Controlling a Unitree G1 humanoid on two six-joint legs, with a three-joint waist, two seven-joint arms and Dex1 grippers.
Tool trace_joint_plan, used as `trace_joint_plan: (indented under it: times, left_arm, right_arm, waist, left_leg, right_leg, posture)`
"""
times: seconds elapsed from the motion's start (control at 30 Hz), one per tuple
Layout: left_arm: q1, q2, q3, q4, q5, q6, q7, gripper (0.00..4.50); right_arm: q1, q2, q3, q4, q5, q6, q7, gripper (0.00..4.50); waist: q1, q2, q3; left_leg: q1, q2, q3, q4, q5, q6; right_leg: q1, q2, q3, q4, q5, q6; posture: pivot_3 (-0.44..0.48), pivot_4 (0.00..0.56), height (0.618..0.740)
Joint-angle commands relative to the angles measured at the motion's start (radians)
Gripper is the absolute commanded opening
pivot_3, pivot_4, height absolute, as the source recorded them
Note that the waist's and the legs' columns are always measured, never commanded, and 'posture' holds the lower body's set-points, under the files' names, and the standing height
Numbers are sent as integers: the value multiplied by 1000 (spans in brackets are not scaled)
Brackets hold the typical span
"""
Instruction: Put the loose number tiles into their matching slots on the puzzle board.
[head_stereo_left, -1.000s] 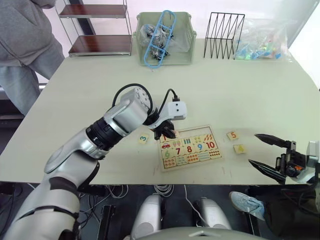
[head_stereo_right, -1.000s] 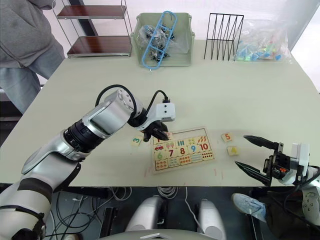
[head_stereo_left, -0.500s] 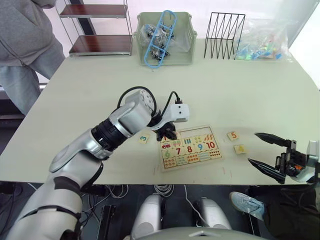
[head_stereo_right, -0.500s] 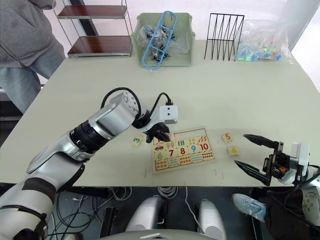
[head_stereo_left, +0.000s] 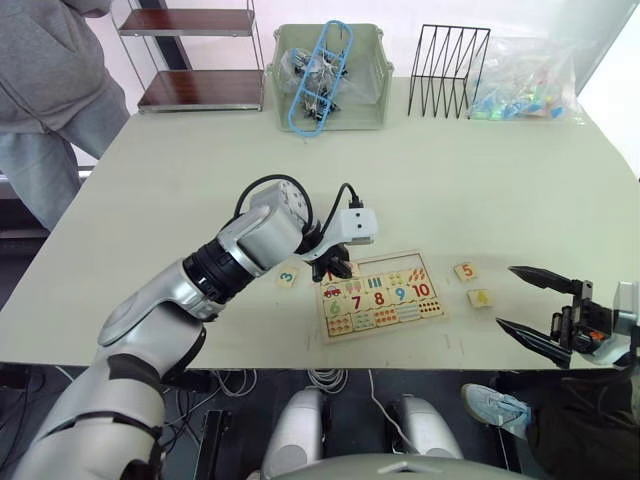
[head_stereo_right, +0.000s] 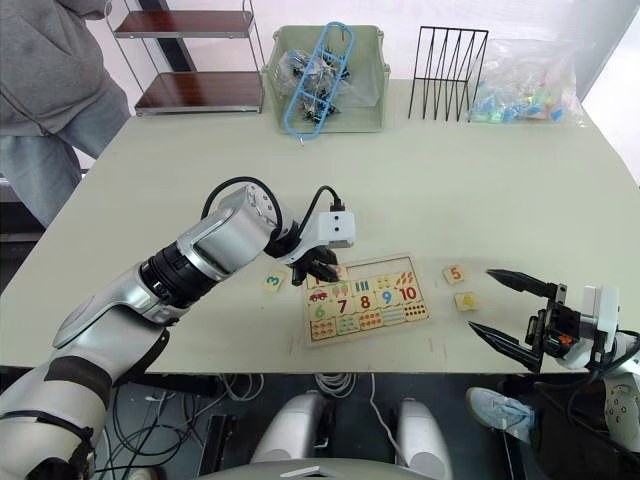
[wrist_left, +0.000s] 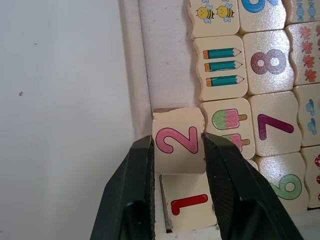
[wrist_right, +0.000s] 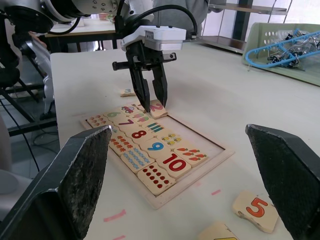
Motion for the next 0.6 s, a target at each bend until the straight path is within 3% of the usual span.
trace_joint_plan:
  times: [0.03, 0.4, 0.6]
  left_arm:
    - [-3, 8, 7, -32, 5, 1, -1, 916]
    - [5, -1, 9, -30, 5, -8, 5, 916]
    - [6, -12, 18, -32, -3, 1, 15, 3820]
  right_arm:
    - [-4, -10, -27, -12, 5, -16, 3, 4500]
    - [-6, -9, -26, -8, 0, -19, 1, 4500]
    - [-4, -8, -26, 4, -1, -29, 7, 4500]
  waist:
    - [0, 0, 0]
    - [0, 0, 0]
    - [0, 0, 0]
  left_leg:
    - [0, 0, 0, 0, 0, 0]
    - [0, 0, 0, 0, 0, 0]
    - [0, 0, 0, 0, 0, 0]
  right_leg:
    - [0, 0, 0, 0, 0, 0]
    - [0, 0, 0, 0, 0, 0]
    - [0, 0, 0, 0, 0, 0]
  posture:
    - [0, 150, 740]
    - [0, 150, 740]
    - [0, 150, 740]
